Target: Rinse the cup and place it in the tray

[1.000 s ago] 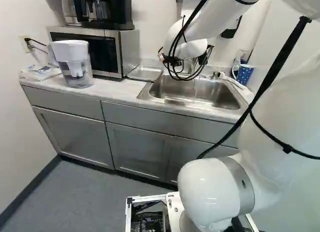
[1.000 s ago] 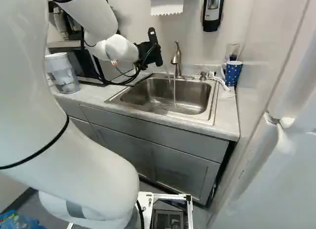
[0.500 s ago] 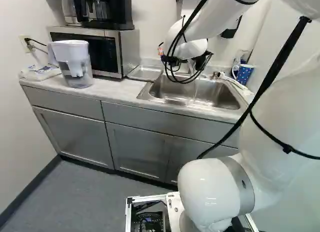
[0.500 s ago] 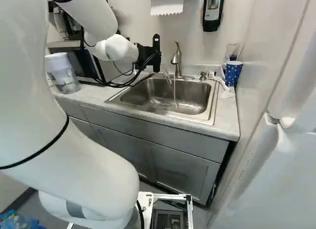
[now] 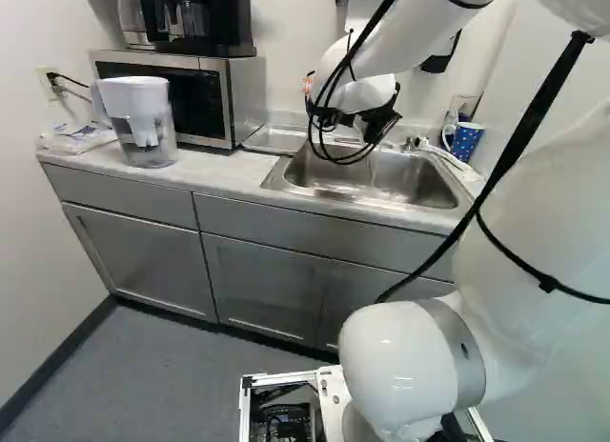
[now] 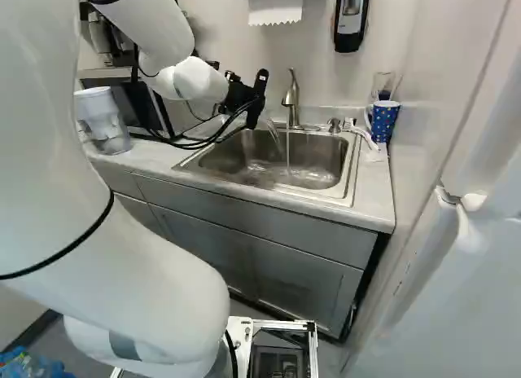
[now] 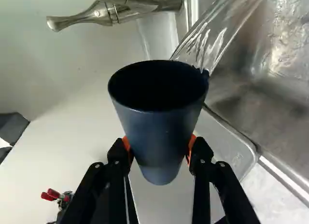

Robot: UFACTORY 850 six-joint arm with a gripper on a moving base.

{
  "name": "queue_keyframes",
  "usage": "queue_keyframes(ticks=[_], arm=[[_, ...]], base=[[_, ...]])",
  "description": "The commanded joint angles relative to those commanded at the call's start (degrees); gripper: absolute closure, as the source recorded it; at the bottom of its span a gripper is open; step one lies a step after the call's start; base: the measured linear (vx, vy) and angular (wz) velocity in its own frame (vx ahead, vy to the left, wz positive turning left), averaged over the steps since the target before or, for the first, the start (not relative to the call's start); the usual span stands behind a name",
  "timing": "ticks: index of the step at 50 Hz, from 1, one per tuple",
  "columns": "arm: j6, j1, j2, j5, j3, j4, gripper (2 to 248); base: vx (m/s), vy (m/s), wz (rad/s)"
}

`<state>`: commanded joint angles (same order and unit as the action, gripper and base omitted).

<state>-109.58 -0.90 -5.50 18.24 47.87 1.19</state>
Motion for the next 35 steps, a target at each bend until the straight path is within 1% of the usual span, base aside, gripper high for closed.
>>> queue_keyframes(ticks=[11, 35], arm=[[-6.6, 0.0, 0.0, 0.0, 0.0, 0.0, 126], [-6.6, 0.0, 0.0, 0.0, 0.0, 0.0, 126]], base=[[0.0, 0.0, 0.0], [0.0, 0.0, 0.0]])
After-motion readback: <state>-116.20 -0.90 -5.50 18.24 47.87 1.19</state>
